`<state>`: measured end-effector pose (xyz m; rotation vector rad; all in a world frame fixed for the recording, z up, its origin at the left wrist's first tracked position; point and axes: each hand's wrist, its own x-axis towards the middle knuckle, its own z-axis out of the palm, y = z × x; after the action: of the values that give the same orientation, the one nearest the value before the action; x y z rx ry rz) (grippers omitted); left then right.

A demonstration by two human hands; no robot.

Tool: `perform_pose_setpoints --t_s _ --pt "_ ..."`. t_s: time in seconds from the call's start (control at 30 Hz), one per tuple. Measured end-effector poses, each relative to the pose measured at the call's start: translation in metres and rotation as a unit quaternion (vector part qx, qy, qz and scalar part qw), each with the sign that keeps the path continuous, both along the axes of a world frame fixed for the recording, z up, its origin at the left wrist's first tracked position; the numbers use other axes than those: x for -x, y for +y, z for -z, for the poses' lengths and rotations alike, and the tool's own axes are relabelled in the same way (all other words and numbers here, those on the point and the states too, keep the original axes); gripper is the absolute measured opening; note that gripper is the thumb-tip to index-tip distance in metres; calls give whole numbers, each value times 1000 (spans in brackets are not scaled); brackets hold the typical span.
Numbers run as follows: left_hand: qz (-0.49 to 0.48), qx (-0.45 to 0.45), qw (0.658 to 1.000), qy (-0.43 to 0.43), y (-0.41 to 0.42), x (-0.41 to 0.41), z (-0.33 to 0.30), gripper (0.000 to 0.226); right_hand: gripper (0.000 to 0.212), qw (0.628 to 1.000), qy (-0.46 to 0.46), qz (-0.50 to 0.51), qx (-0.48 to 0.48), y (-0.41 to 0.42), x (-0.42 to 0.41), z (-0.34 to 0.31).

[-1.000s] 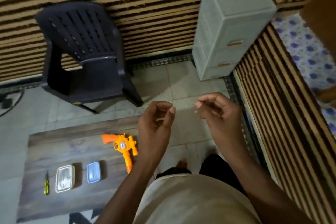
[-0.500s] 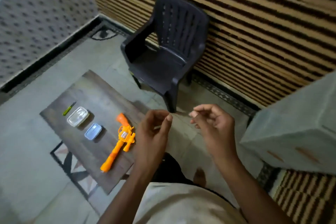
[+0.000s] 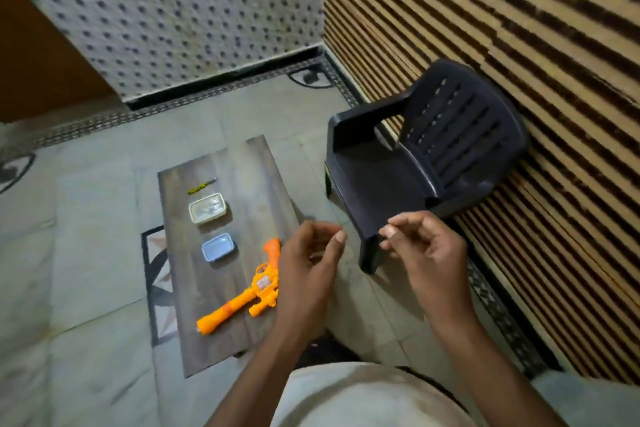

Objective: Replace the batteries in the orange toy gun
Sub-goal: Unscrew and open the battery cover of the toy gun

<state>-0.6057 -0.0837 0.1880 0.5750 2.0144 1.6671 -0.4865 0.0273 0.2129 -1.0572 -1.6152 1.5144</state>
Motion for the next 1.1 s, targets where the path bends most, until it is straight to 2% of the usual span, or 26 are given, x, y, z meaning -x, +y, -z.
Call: perform_pose_setpoints --t_s 0.23,0.57,0.63,0.77,0.9,1.1 --pt "-127 20 992 -19 1 52 1 5 9 994 -16 -110 0 34 78 4" --pt "-311 48 949 -27 6 137 12 8 11 953 -48 -300 13 61 242 30" --pt "-374 67 924 -37 18 171 25 8 8 928 -69 -365 23 70 300 46" --pt "-427 80 899 -62 34 209 31 10 9 895 -83 -438 31 76 366 60" --pt "-541 81 831 -100 54 254 32 6 7 825 -103 -554 31 83 451 66" --pt "-637 58 760 -114 50 266 20 9 6 773 -110 -625 24 72 486 63"
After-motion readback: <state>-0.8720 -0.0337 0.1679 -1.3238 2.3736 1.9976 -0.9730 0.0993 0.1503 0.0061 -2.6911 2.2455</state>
